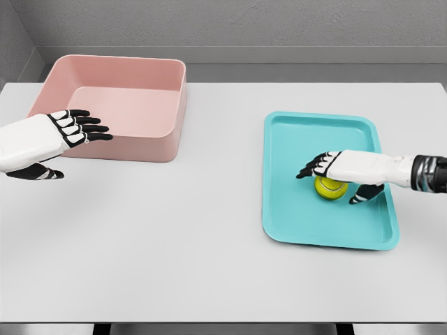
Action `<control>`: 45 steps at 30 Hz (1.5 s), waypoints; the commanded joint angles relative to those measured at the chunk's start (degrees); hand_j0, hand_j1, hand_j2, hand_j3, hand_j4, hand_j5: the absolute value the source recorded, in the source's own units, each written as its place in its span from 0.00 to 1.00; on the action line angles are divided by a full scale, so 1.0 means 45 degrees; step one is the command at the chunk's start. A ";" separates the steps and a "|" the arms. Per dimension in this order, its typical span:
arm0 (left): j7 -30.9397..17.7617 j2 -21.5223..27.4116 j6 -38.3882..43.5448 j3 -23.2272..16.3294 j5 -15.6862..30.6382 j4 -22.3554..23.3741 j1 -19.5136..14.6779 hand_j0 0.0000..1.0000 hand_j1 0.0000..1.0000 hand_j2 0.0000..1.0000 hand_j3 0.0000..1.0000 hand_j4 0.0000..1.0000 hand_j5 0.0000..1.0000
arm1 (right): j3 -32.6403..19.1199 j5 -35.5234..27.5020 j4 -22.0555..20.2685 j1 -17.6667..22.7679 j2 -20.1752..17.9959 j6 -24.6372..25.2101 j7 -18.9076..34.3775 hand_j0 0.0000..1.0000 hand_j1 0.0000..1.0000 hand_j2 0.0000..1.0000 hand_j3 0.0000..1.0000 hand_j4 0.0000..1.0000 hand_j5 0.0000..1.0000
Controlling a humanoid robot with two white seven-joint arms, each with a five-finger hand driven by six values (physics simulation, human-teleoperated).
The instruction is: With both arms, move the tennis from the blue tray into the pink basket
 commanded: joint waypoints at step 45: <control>0.0008 0.0069 0.0007 0.0006 0.0108 -0.0017 0.0000 1.00 1.00 1.00 1.00 1.00 1.00 | -0.0156 0.0232 -0.0127 -0.0332 -0.0087 0.0031 0.0015 0.48 0.48 0.48 0.48 0.48 0.48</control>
